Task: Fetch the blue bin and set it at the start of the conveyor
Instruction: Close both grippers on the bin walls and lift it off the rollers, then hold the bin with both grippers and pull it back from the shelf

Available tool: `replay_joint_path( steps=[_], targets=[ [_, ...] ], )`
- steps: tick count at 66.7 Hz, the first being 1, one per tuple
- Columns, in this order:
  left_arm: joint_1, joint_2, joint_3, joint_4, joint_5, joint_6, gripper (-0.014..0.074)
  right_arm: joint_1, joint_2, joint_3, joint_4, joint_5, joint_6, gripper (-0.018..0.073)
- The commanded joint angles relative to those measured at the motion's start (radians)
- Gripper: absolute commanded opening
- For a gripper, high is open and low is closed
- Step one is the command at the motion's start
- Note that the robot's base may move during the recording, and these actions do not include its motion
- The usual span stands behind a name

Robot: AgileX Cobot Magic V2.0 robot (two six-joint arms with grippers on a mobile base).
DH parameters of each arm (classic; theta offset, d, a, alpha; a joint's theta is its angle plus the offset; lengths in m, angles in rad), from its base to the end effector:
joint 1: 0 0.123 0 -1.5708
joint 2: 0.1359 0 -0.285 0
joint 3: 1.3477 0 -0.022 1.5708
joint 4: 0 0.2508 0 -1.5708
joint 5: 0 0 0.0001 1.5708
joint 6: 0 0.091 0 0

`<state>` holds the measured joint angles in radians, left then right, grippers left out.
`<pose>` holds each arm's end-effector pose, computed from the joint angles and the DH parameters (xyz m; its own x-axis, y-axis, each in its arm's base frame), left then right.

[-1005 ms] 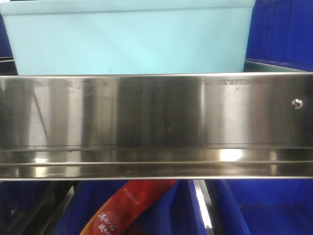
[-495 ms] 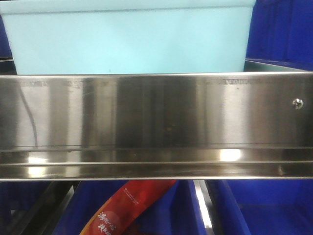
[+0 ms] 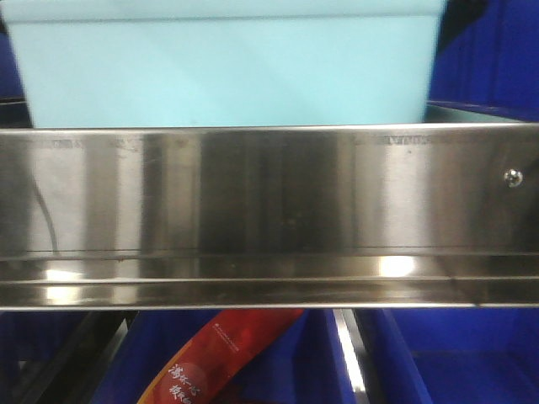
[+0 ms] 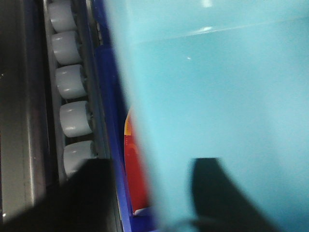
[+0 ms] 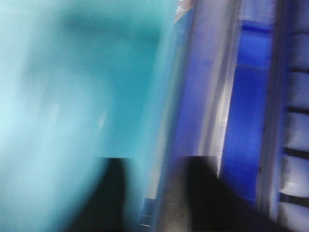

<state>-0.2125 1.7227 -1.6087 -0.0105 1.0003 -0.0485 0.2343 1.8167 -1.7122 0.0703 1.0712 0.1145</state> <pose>0.3705 -0.0808 0.3336 -0.8470 0.1274 -0.5162 0.1698 0.9848 -0.0356 0.3872 0.0982 0.3247 -0.8901 -0.0609 -0.4516 -0.1296 0.9840 0.1226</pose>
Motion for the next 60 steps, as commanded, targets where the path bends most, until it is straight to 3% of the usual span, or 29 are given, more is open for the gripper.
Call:
replay_joint_path(
  steps=[1,5,30,60],
  targets=[
    [-0.006,-0.008,-0.008,-0.011,-0.013,-0.007,0.0011,-0.001,0.001,-0.01,-0.018,-0.015,0.001,-0.0151],
    [-0.006,-0.008,-0.008,-0.011,-0.013,-0.007,-0.0109,-0.001,0.001,-0.01,-0.018,-0.015,0.001,-0.0153],
    [-0.011,-0.059,-0.017,-0.005,0.011,-0.007,-0.0111,-0.001,-0.076,-0.01,-0.018,-0.003,0.001,-0.0151],
    [-0.091,-0.358,-0.067,-0.007,0.013,-0.009,-0.0111,-0.001,-0.359,-0.01,-0.018,-0.005,0.001,-0.0151]
  ],
)
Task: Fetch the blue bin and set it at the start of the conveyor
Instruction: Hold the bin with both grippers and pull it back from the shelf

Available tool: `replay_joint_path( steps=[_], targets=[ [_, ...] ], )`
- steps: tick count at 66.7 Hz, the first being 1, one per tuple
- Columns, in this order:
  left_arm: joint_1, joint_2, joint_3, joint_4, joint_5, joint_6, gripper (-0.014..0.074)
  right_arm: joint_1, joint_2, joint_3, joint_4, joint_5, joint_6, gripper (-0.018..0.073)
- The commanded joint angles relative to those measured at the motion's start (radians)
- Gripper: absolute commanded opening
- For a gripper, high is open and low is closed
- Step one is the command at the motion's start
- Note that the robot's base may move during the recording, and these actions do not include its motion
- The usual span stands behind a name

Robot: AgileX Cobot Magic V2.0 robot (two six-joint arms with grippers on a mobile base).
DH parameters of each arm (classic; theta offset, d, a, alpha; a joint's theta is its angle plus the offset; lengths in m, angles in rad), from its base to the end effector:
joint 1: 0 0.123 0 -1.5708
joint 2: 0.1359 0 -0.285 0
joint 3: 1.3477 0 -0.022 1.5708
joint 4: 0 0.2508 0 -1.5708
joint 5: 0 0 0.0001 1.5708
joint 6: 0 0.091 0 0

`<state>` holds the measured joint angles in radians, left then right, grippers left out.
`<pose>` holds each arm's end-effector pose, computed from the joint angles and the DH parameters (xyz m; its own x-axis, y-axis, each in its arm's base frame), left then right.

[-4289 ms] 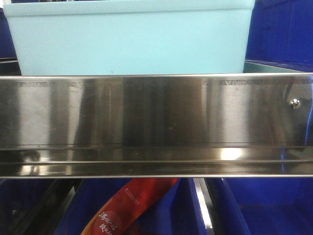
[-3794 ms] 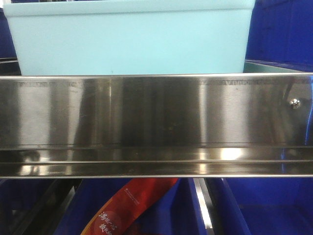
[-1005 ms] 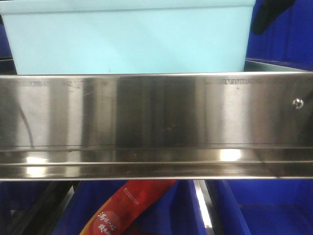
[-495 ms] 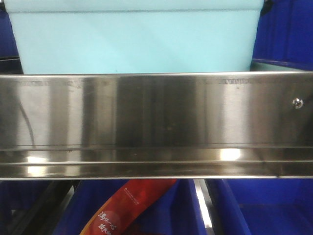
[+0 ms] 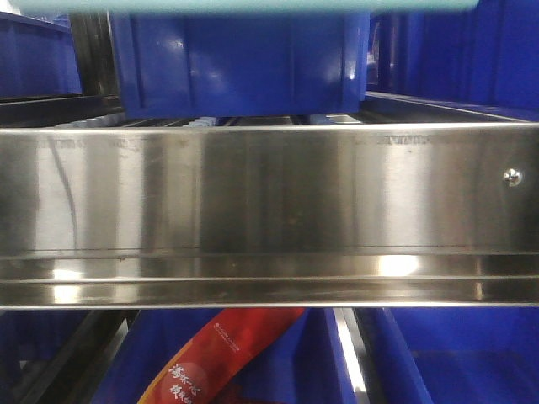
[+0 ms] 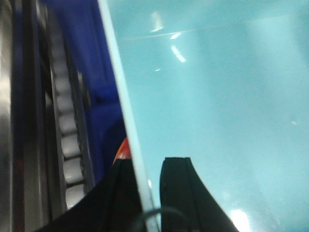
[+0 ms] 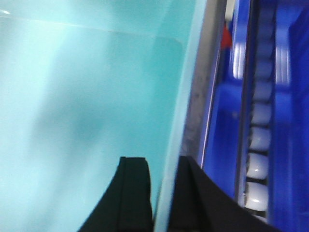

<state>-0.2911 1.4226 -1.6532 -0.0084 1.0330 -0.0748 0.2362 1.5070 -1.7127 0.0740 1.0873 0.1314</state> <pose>0.2838 -0.0857 0.4475 -0.6493 0.1120 -0.7522 0.2417 0.9682 -0.0644 0.3077 0.0802 0.4360 -0.7293 -0.0061 -0.6842 -0.1599 0.9738 0.1618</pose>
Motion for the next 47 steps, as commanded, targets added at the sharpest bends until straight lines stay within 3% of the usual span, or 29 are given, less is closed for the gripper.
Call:
replay_joint_path(
  steps=[1,47],
  targets=[
    [-0.012,-0.063,-0.025,-0.009,-0.022,0.017,-0.0111,-0.003,-0.056,-0.009,-0.021,-0.023,-0.016,-0.0151],
    [-0.012,-0.088,-0.035,-0.011,-0.039,0.017,-0.0111,-0.003,-0.083,-0.009,-0.019,-0.033,-0.016,-0.0151]
  ],
)
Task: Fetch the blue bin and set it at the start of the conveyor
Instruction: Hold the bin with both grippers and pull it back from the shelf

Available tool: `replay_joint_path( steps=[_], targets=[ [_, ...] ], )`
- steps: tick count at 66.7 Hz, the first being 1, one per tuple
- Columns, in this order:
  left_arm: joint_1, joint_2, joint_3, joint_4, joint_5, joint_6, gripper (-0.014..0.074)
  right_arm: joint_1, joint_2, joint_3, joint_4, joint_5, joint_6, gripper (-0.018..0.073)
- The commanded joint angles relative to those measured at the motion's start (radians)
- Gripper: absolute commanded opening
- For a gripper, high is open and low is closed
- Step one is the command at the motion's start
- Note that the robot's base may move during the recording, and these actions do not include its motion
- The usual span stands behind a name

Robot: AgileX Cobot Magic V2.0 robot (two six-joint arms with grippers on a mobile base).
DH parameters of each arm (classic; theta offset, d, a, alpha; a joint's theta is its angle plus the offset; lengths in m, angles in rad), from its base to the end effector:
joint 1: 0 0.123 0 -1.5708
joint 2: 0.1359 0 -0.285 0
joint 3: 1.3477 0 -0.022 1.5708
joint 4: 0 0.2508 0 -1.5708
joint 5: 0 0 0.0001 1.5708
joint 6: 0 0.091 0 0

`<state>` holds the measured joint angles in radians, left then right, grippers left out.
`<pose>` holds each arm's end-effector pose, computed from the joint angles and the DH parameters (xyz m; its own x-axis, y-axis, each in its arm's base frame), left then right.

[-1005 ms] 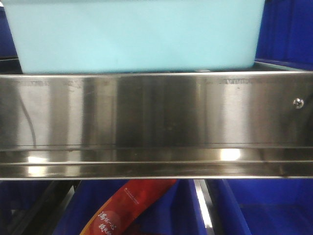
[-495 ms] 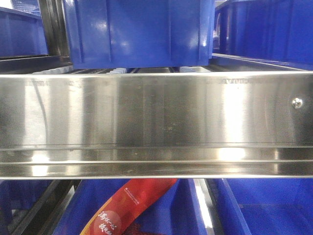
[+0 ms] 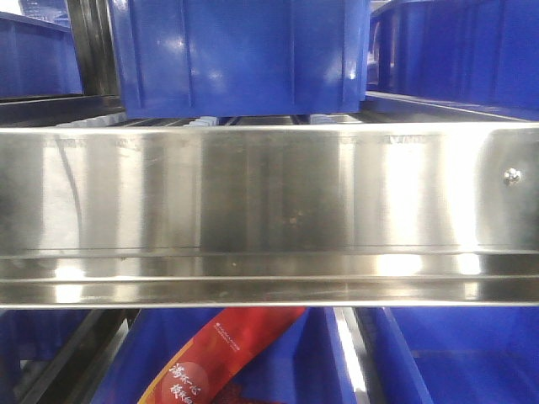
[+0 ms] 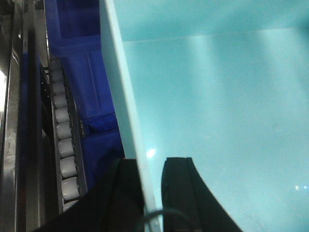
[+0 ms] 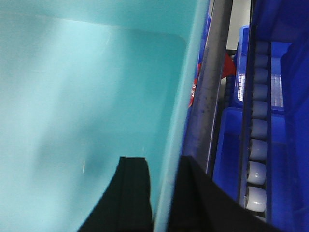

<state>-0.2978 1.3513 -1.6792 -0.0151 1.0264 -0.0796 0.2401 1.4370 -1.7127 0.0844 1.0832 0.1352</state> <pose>0.2590 -0.0807 0.4760 -0.5730 0.0846 -0.8152 0.2544 0.9639 -0.0789 0.2854 0.0769 0.4578 -0.6806 0.0119 -0.7326 -0.1759 0.9680 0.1792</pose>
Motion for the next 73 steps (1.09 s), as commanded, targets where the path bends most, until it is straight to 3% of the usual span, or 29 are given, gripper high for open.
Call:
replay_joint_path(
  steps=[1,73],
  targets=[
    [-0.005,-0.017,-0.009,-0.004,-0.033,0.022,-0.0111,-0.007,-0.013,-0.009,-0.03,-0.029,-0.02,-0.0151],
    [-0.005,-0.017,-0.009,-0.004,-0.056,0.022,-0.0111,-0.007,-0.013,-0.009,-0.028,-0.029,-0.02,-0.0151]
  ],
)
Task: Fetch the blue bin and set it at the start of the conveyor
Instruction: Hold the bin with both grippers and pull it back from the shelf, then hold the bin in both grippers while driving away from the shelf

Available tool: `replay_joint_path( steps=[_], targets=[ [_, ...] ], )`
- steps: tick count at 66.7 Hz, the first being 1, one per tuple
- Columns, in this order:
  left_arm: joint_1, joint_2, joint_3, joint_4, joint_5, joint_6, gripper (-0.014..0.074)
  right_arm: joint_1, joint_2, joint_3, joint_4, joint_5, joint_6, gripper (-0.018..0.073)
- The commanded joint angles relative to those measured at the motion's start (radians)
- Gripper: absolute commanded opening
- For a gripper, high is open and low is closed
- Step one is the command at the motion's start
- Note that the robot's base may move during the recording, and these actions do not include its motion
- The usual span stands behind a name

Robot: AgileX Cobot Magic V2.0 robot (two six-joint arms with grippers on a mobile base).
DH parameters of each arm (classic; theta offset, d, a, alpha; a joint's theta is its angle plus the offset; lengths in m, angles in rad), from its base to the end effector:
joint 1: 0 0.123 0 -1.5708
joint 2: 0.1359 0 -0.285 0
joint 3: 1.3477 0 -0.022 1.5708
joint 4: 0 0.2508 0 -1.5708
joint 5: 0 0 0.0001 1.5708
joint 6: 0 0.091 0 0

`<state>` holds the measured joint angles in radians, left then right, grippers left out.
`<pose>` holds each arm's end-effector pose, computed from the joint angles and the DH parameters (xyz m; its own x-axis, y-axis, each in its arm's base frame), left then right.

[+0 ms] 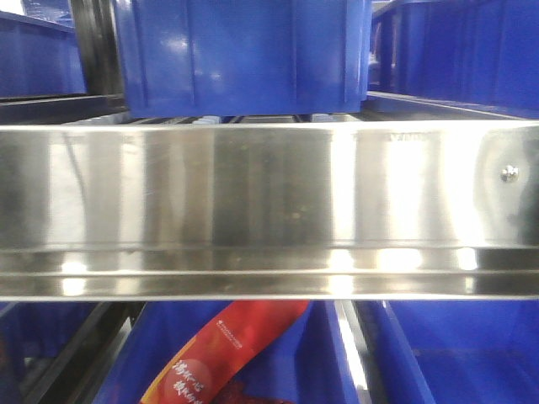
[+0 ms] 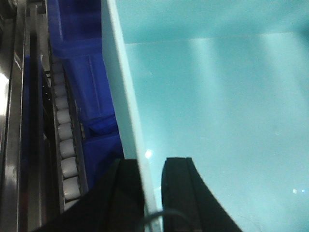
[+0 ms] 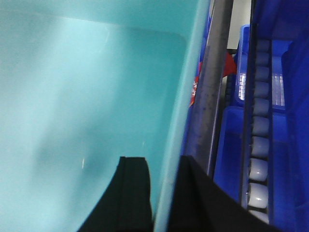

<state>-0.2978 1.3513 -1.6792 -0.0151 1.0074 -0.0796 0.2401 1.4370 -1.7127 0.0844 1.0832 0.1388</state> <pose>0.2599 -0.0810 0.4774 -0.5582 0.0797 -0.8259 0.2556 0.9635 -0.0797 0.2854 0.0769 0.4578 -0.6812 0.0154 -0.7319 -0.1734 0.9679 0.1818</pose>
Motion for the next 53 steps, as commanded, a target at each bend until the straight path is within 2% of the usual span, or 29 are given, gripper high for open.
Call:
replay_joint_path(
  steps=[1,53],
  targets=[
    [-0.005,-0.017,-0.009,-0.004,-0.037,0.022,-0.0111,-0.007,-0.013,-0.009,-0.028,-0.029,-0.024,-0.0151],
    [-0.005,-0.017,-0.009,0.002,-0.037,0.022,-0.0111,-0.007,-0.013,-0.009,-0.028,-0.116,-0.024,-0.0151]
  ],
)
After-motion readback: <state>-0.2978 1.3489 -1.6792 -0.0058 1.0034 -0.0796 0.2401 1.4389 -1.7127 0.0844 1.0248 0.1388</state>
